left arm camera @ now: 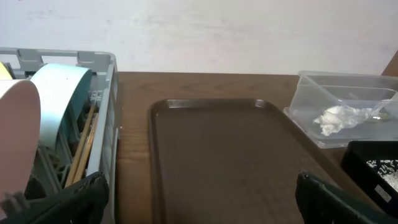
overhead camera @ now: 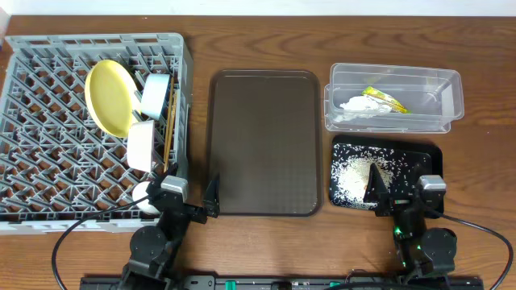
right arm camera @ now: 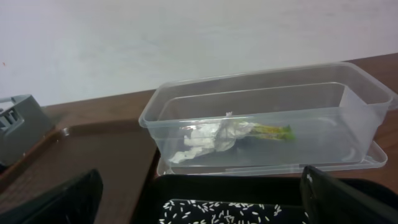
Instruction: Sort waste into correct bins and load items into the dishwasher
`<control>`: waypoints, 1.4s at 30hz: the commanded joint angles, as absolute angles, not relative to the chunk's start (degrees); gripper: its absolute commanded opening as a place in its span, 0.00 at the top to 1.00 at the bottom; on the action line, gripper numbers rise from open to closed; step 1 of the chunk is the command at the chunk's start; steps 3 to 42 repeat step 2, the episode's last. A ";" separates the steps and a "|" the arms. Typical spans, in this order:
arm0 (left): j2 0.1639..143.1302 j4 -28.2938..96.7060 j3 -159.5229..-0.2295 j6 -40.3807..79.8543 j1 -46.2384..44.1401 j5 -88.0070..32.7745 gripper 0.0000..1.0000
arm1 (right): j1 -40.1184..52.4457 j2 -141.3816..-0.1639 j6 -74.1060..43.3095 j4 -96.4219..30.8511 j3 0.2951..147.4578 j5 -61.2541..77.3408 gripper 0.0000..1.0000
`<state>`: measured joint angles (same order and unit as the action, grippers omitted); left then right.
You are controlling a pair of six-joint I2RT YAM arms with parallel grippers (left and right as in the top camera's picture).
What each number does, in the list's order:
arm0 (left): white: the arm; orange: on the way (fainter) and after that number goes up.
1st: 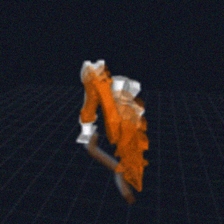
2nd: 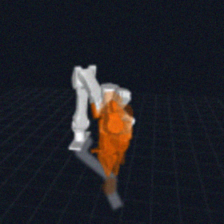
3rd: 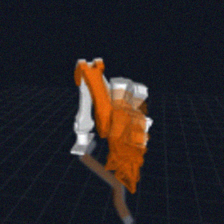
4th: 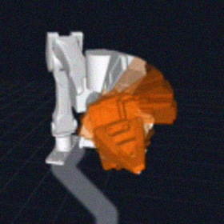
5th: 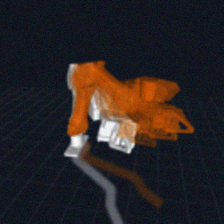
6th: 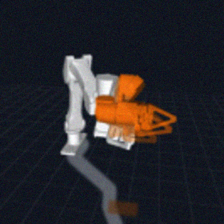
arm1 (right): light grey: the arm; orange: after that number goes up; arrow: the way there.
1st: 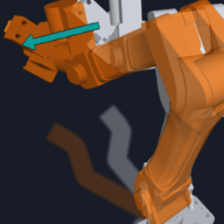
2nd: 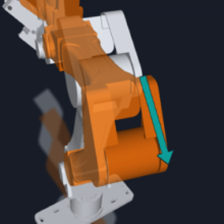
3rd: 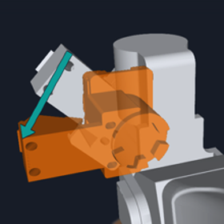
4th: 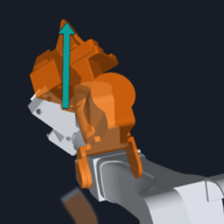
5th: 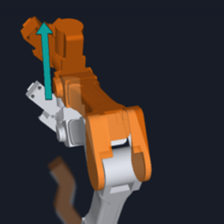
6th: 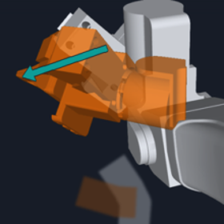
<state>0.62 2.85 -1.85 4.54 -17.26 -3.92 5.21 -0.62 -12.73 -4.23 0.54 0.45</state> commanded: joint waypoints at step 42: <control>0.23 3.57 -0.23 5.04 -17.12 -4.08 0.04 | 4.95 -0.38 -11.92 -4.25 0.32 0.25 0.01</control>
